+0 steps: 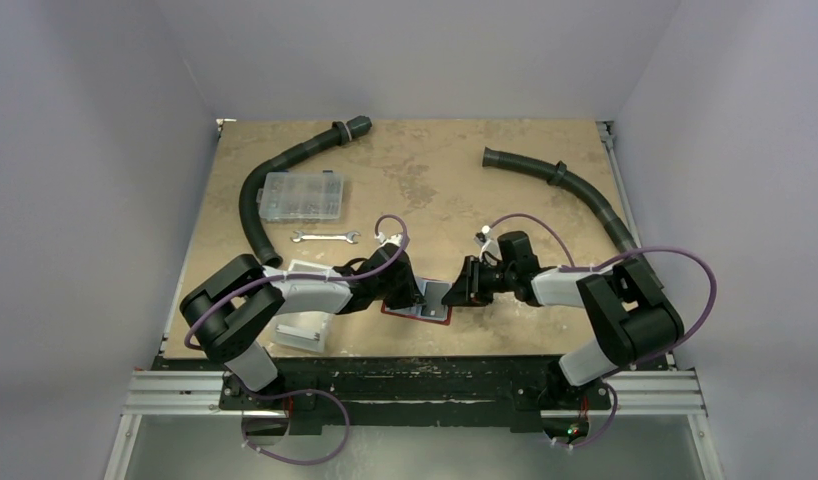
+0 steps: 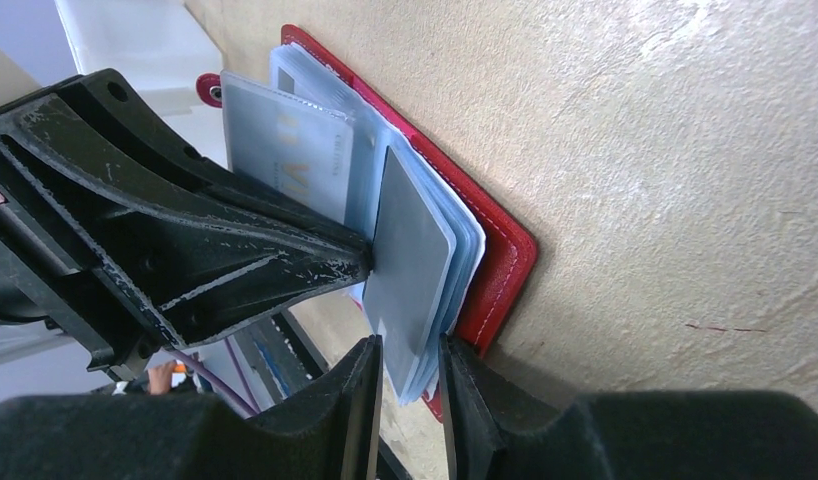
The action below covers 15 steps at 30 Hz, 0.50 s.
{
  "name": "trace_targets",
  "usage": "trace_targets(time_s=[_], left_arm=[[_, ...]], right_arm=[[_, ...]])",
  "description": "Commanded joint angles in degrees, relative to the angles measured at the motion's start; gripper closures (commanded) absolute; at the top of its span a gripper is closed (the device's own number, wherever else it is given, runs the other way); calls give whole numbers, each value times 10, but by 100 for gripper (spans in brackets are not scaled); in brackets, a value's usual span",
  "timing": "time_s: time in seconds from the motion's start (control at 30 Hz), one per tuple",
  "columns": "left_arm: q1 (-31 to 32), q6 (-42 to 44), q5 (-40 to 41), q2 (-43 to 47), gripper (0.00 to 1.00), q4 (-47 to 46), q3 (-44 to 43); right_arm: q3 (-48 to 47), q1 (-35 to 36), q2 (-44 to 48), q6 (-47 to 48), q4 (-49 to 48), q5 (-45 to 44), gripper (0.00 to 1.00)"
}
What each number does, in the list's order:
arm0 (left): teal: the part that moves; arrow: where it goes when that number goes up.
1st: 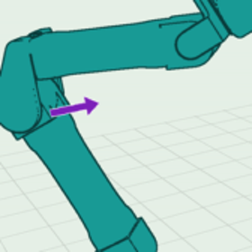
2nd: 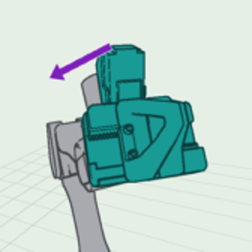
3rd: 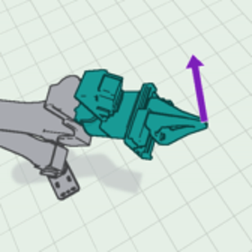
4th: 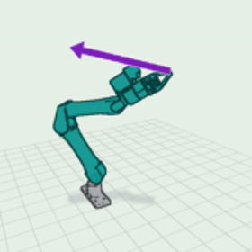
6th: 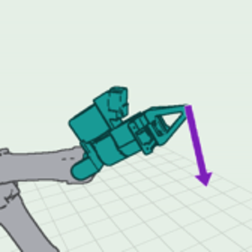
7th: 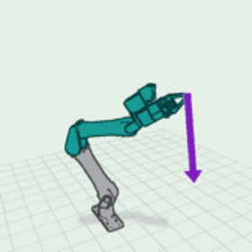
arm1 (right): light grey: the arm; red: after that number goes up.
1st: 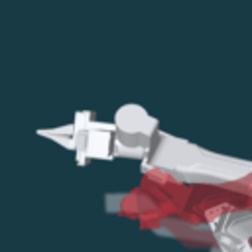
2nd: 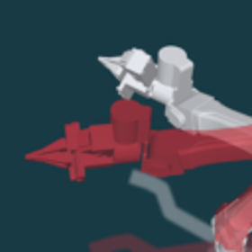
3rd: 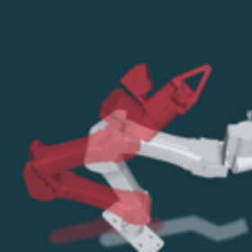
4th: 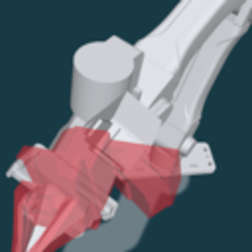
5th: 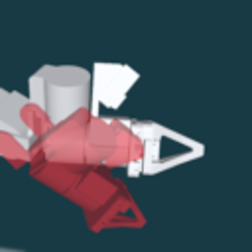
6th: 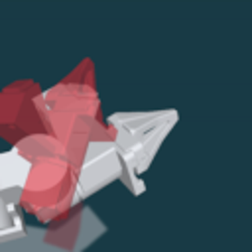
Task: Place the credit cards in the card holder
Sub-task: Insert the credit card into the card holder.
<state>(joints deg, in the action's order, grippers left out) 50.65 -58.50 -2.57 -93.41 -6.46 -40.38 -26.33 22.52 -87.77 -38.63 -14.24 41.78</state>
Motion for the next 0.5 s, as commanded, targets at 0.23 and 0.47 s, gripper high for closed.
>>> trace_targets(time_s=[0.23,0.47], left_arm=[[-2,5,13,2,100,-1,11],[-2,5,13,6,100,-4,14]], right_arm=[[-22,20,30,-8,4,4,66],[-35,23,66,23,86,-44,61]])
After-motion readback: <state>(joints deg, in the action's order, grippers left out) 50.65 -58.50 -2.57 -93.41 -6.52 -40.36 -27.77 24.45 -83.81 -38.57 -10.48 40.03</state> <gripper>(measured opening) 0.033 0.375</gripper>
